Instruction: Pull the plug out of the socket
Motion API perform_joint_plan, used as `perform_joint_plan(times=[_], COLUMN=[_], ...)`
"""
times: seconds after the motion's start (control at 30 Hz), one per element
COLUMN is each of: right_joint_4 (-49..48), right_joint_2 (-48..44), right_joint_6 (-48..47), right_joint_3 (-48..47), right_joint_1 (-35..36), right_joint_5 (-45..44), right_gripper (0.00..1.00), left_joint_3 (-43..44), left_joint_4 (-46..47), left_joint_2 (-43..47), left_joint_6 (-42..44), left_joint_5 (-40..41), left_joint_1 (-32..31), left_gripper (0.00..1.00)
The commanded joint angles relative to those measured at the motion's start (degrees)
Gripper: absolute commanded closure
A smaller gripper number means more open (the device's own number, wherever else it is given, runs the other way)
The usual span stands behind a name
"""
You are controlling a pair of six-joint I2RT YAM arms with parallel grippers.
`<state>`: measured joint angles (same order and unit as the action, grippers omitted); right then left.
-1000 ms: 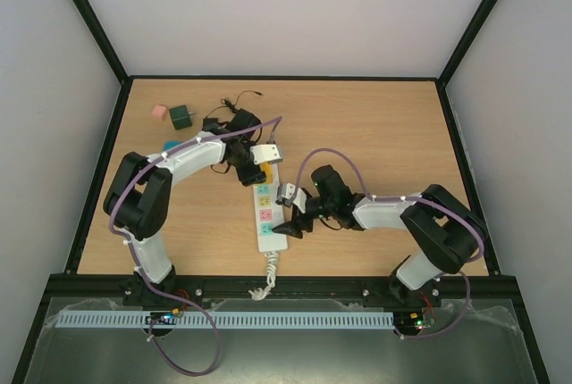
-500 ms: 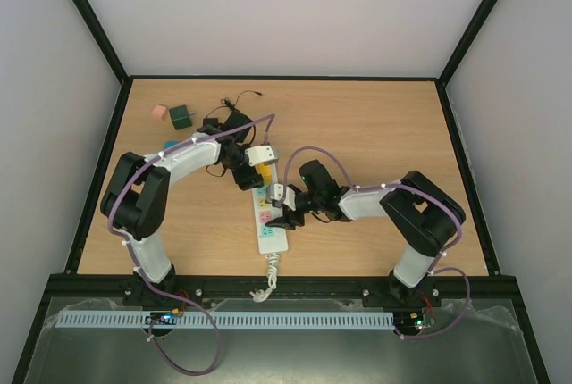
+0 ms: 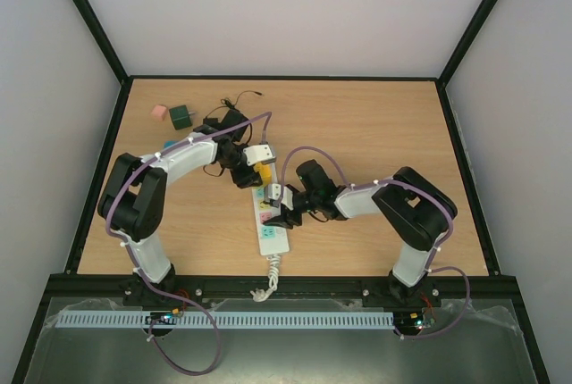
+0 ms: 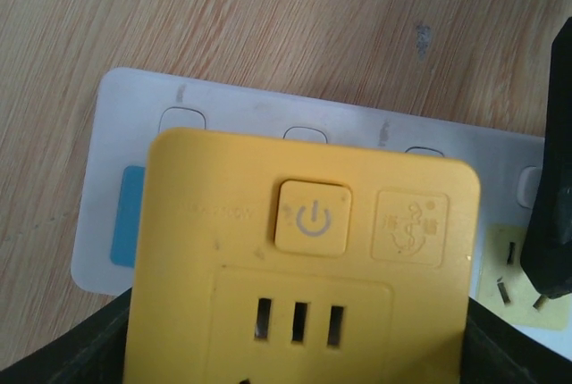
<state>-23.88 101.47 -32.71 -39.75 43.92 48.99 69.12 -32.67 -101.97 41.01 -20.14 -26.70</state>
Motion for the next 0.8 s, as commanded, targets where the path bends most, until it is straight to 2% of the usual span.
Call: perform_joint_plan(times=[0.0,0.17,0.3,0.77], right_joint_4=[0.62,1.12,1.02,1.73], right_joint_2=[2.34,3.48,3.74,5.77], right_joint_6=[-0.81,-0.60,0.26,1.61], right_joint_3=[0.81,0.90,0.90,0.33], right_joint_1=[0.36,0.38,0.32,0.18], right_joint_5=[-1.72,-1.63,-1.13,-1.98], right_gripper=[0.36,0.36,0.36,0.36], left_joint_3=[-0.52,-0.07,0.49,3.19], left_joint_4=[-2.42,-2.23,-2.92,-5.47], left_joint_2=[2.52,3.05,3.84,4.95], left_joint_6=[-0.35,-0.67,-0.40,0.51], left_joint_5=[-3.51,-3.55,-4.58,-8.12], left_joint_1=[-0.28,-0.26,-0.28,-0.27], left_gripper=[0.42,0.44,0.50,0.55])
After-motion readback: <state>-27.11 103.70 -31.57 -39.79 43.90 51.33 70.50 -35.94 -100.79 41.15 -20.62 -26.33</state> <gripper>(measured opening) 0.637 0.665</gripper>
